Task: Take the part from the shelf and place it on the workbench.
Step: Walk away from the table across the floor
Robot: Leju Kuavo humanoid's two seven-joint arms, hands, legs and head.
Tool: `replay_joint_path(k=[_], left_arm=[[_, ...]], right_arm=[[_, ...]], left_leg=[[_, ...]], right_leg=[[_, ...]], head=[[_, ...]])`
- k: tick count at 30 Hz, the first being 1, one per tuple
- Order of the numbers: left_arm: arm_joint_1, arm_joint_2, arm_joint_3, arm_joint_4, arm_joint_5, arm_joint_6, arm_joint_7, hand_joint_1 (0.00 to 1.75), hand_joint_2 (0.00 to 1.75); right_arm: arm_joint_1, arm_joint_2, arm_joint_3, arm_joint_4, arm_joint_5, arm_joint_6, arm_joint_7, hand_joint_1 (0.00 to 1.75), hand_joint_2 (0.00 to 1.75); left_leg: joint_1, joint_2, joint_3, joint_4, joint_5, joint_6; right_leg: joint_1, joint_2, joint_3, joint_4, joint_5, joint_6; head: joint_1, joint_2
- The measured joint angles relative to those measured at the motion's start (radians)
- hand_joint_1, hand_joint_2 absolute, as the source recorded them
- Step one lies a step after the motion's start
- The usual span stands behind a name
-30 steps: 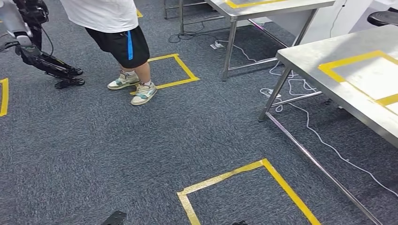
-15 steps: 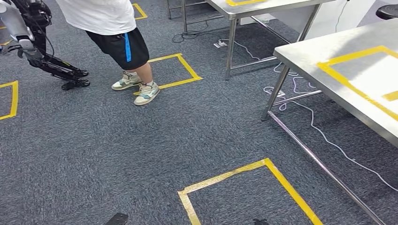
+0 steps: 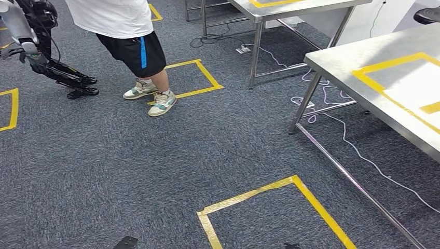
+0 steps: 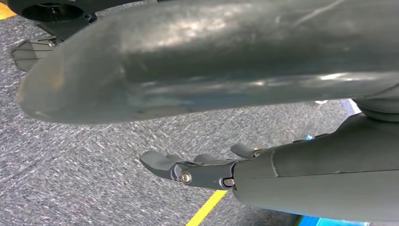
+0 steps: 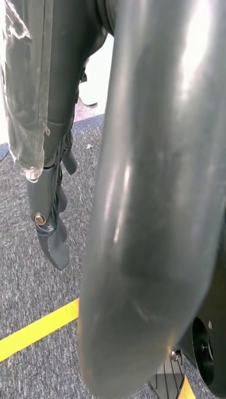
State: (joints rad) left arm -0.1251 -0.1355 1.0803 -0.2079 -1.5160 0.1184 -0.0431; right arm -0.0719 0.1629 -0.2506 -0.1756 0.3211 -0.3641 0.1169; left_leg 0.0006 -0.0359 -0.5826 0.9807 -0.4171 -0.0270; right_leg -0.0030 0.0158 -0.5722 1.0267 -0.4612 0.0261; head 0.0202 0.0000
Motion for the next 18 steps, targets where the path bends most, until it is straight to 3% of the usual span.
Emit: replay_joint_path(k=[6,8,10,12,13,14,15,16,17,18], left_arm=[[0.0,0.002,0.0,0.0,-0.002,0.0,0.002,0.0,0.0],[-0.001,0.0,0.0,0.0,-0.004,0.0,0.005,0.0,0.0],[-0.002,-0.001,0.0,0.0,-0.005,0.0,0.006,0.0,0.0],[-0.002,0.0,0.0,0.0,-0.006,0.0,0.007,0.0,0.0],[-0.001,0.0,0.0,0.0,-0.006,0.0,0.007,0.0,0.0],[-0.001,0.0,0.0,0.0,-0.006,0.0,0.007,0.0,0.0],[-0.001,0.0,0.0,0.0,-0.006,0.0,0.007,0.0,0.0],[-0.001,0.0,0.0,0.0,-0.006,0.0,0.007,0.0,0.0],[-0.002,0.001,0.0,0.0,-0.006,0.0,0.007,0.0,0.0],[-0.003,0.002,0.0,0.0,-0.006,0.0,0.007,0.0,0.0]], right_arm=[[0.0,0.001,0.037,0.0,0.139,-0.007,0.049,0.0,0.0],[-0.001,0.001,0.068,0.0,0.168,-0.009,0.06,0.0,0.0],[-0.001,0.001,0.089,0.0,0.176,-0.013,0.064,0.0,0.0],[-0.001,0.001,0.101,0.0,0.18,-0.015,0.066,0.0,0.0],[0.0,0.001,0.106,0.0,0.182,-0.016,0.066,0.0,0.0],[0.001,0.001,0.11,0.0,0.183,-0.016,0.067,0.0,0.0],[0.001,0.001,0.112,0.0,0.184,-0.017,0.068,0.0,0.0],[0.002,0.001,0.114,0.0,0.185,-0.017,0.068,0.0,0.0],[0.002,0.001,0.115,0.0,0.185,-0.018,0.068,0.0,0.0],[0.002,0.002,0.117,0.0,0.186,-0.018,0.068,0.0,0.0]], left_leg=[[-0.007,0.0,-0.004,0.004,-0.003,0.022],[-0.001,-0.002,0.004,-0.014,0.007,0.027],[0.007,-0.006,0.013,-0.031,0.016,0.029],[0.009,-0.012,0.013,-0.031,0.017,0.03],[0.01,-0.017,0.013,-0.031,0.017,0.029],[0.011,-0.025,0.012,-0.03,0.017,0.026],[0.014,-0.035,0.012,-0.027,0.016,0.022],[0.019,-0.046,0.011,-0.023,0.015,0.015],[0.022,-0.058,0.009,-0.016,0.012,0.007],[0.024,-0.069,0.004,-0.006,0.008,-0.002]], right_leg=[[-0.007,-0.002,0.002,-0.008,0.004,0.012],[-0.006,-0.005,0.0,-0.002,-0.003,0.018],[-0.006,-0.007,-0.029,0.065,-0.049,0.025],[-0.01,-0.008,-0.085,0.189,-0.114,0.033],[-0.012,-0.008,-0.105,0.236,-0.13,0.037],[-0.015,-0.007,-0.11,0.249,-0.127,0.042],[-0.019,-0.006,-0.096,0.225,-0.106,0.046],[-0.024,0.002,-0.064,0.168,-0.074,0.052],[-0.031,0.023,-0.027,0.103,-0.05,0.06],[-0.036,0.043,0.003,0.05,-0.035,0.059]], head=[[-0.001,0.0],[0.0,0.0],[0.002,0.0],[0.004,0.0],[0.004,0.0],[0.004,0.0],[0.004,0.0],[0.004,0.0],[0.004,0.0],[0.006,0.0]])
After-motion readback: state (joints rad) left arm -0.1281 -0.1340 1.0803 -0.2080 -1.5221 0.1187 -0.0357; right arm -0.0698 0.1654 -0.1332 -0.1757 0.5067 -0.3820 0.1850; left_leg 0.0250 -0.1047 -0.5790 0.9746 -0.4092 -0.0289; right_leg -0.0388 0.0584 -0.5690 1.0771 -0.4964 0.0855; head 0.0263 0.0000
